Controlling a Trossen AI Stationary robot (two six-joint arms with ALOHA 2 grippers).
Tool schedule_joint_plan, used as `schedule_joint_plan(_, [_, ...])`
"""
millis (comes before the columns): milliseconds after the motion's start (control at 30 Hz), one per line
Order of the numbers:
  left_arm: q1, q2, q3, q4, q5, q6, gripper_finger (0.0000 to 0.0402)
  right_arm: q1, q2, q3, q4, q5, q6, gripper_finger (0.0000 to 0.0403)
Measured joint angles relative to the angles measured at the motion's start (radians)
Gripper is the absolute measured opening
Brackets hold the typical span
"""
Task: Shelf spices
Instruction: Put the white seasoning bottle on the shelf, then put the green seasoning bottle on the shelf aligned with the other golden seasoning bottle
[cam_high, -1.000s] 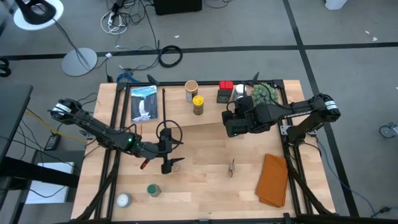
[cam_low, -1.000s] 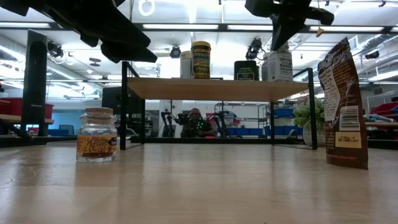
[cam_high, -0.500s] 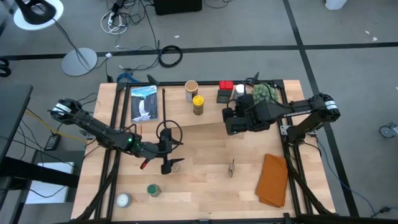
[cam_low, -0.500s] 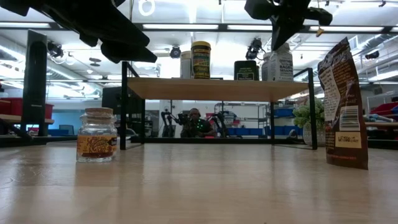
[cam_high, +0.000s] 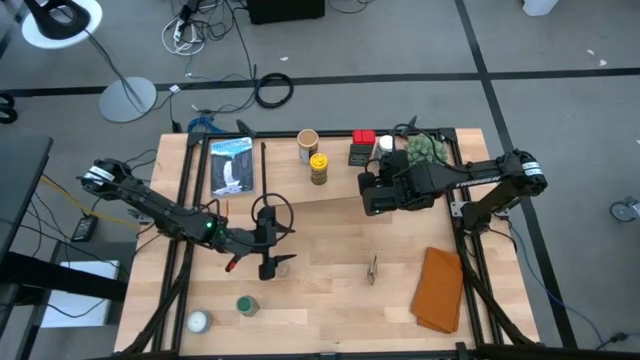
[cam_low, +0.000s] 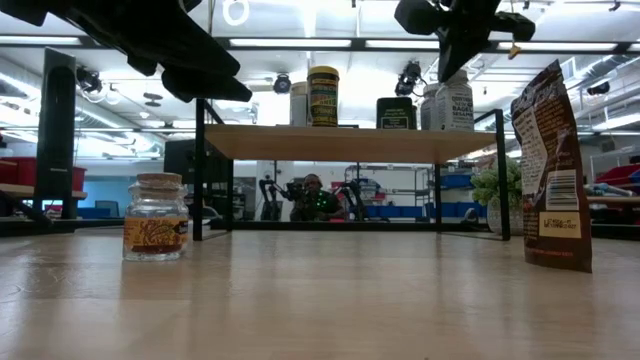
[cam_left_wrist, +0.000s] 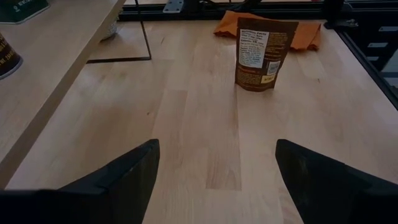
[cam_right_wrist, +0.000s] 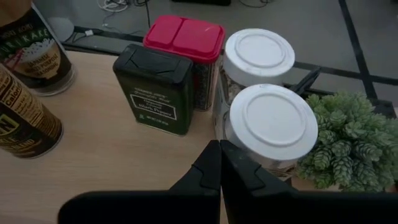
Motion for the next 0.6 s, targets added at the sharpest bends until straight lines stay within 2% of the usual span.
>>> schedule_joint_plan(200, [0.000,0.000,0.000,-0.017,0.000,0.000,0.0326,0.084,-0.003,0.000,0.040,0.083,-0.009,0.0001])
schedule_joint_plan(400, [0.000,0.000,0.000,-0.002,0.000,0.002,0.0326,0.166,-0.009,0.000,0.071,0.084,-0.009,0.0002])
schedule_joint_plan(600, [0.000,0.000,0.000,0.063,0.000,0.004,0.0326,0.251,-0.009,0.000,0.156,0.055,-0.105,0.0001])
